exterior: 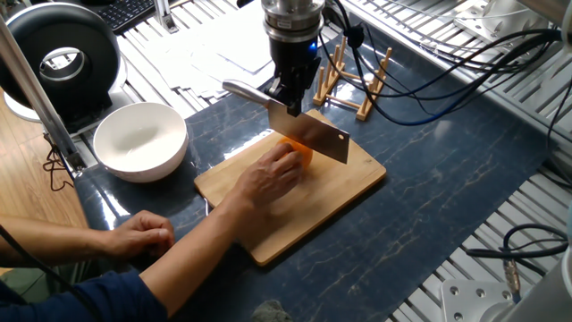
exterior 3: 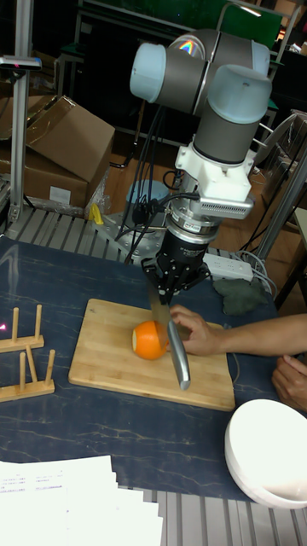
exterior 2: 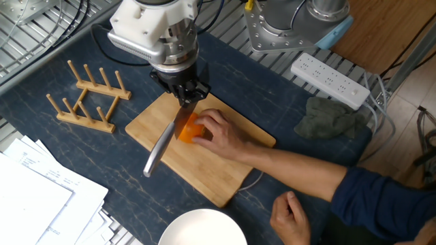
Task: Chop the orange
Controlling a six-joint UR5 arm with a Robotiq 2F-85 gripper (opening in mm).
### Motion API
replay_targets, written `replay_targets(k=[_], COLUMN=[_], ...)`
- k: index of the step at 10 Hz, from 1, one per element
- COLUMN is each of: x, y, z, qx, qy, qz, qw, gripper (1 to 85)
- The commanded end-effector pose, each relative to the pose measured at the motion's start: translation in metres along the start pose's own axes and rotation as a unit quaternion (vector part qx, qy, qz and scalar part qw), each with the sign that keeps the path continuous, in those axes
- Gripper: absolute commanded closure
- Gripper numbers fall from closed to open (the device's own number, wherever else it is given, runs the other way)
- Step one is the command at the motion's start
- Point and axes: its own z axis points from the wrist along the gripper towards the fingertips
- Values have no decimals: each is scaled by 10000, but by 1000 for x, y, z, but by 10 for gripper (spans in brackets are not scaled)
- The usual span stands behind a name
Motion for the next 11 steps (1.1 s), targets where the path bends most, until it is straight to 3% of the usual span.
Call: replay_targets(k=[1,11], x=[-5,-13], y=[1,4], z=[2,6], qx=[-55,-165], qy=[-40,-116], qz=[10,18], qw=[10000,9998], gripper=[843,843])
